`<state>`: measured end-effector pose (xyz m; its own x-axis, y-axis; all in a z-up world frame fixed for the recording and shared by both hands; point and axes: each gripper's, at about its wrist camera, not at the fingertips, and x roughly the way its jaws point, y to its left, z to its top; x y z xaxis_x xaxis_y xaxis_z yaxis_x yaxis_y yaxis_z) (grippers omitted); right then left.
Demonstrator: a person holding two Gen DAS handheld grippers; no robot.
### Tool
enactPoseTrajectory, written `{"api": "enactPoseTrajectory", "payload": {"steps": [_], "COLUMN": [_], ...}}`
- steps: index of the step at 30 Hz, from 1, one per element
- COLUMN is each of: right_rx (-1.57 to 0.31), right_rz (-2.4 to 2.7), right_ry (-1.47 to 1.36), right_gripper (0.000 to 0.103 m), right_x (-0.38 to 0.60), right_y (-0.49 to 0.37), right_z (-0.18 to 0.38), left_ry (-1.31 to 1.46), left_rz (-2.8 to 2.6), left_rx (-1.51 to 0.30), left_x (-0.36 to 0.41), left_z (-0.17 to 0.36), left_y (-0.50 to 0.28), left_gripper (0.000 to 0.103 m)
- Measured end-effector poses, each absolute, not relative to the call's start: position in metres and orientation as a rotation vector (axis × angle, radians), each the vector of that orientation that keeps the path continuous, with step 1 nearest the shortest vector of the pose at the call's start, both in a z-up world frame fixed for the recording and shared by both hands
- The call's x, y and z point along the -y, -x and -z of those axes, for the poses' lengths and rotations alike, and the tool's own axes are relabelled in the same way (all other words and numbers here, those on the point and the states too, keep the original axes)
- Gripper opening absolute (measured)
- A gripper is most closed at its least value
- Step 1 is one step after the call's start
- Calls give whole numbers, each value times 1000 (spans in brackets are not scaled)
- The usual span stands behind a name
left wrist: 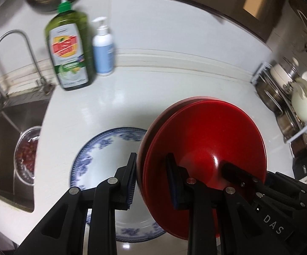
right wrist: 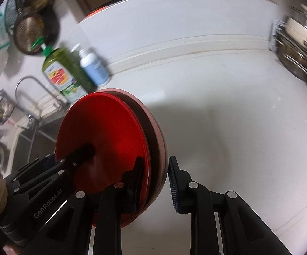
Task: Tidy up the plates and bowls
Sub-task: 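Lift the nested bowls with the left gripper and carry them over the blue-and-white plate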
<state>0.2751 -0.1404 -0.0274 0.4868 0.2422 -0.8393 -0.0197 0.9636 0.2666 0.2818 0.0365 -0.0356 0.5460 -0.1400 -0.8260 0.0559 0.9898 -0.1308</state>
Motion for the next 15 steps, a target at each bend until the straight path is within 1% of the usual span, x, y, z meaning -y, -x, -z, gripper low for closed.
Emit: {"api": "enactPoseTrajectory", "payload": {"steps": [7, 15], "right_rx": [-1081, -1141], "right_rz": [-229, -283], "right_ry": [-206, -191], "right_gripper": [25, 25], "right_x": [105, 77], "right_y": [-278, -277], "right_z": [34, 55], "left_ry": [121, 140], "left_rz": [60, 11], "left_rx": [-1023, -1077], "left_x": [-66, -88], "left_z": [46, 65], "left_y": [-273, -265], "left_gripper": [27, 27]}}
